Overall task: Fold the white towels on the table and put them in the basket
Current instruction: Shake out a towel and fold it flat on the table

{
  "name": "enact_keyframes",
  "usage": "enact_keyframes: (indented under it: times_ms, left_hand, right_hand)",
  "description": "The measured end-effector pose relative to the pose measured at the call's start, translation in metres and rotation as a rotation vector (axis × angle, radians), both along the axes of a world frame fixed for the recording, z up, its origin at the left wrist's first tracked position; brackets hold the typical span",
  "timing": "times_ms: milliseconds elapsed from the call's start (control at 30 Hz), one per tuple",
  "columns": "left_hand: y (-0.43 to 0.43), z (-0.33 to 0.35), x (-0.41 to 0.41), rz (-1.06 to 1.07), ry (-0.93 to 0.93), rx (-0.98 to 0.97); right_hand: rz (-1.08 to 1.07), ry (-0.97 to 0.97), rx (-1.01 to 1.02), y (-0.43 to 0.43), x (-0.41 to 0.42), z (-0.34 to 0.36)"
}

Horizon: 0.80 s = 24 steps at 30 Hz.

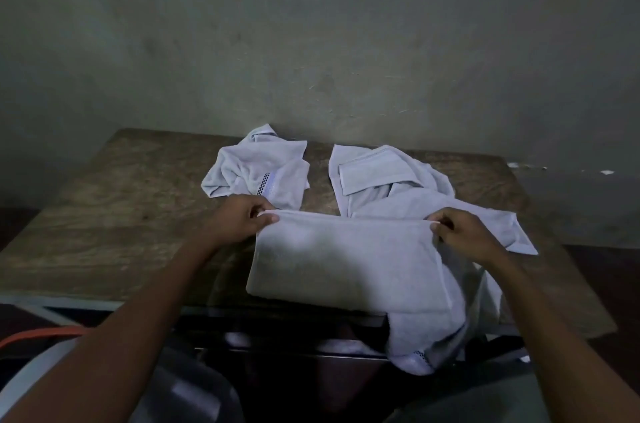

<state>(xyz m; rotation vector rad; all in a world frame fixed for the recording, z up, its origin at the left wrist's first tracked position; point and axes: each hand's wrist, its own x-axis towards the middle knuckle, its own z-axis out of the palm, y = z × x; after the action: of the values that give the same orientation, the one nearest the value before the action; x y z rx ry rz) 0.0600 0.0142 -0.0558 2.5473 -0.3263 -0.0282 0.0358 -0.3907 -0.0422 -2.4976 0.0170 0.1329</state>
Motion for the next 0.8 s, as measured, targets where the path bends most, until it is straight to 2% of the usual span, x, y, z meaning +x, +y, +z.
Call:
enact_keyframes:
  times_ms: [67, 167, 267, 333, 367, 433, 533, 800]
  left_hand:
    - [-0.005, -0.003, -0.003, 0.024, -0.051, 0.003]
    - [-0.007, -0.014, -0.008, 0.08, -0.162, 0.113]
    - [-0.02, -0.024, -0.018, 0.147, -0.352, 0.145]
    - [-0.045, -0.031, -0.032, 0.058, -0.426, 0.19]
    - [-0.06, -0.034, -0.041, -0.005, -0.427, 0.207]
    - [-0.085, -0.043, -0.058, -0.095, -0.384, 0.24]
    - [-0.097, -0.057, -0.07, -0.108, -0.319, 0.418]
    - [-0.07, -0.053, -0.067, -0.08, -0.23, 0.45]
  right_hand:
    - [-0.016, 0.009, -0.038, 0.002, 0.0, -0.004]
    - [-0.006, -0.025, -0.137, 0.004, -0.003, -0.013]
    - [-0.056, -0.286, -0.279, 0.024, -0.021, -0.014]
    - [0.014, -0.452, -0.284, 0.056, -0.037, -0.014]
    - [0.081, -0.467, -0.278, 0.075, -0.045, -0.017]
    - [0.198, -0.393, -0.312, 0.102, -0.053, -0.035]
    - [0.276, -0.246, -0.476, 0.116, -0.056, -0.06]
    - [0.209, -0.132, -0.508, 0.068, -0.045, -0.061]
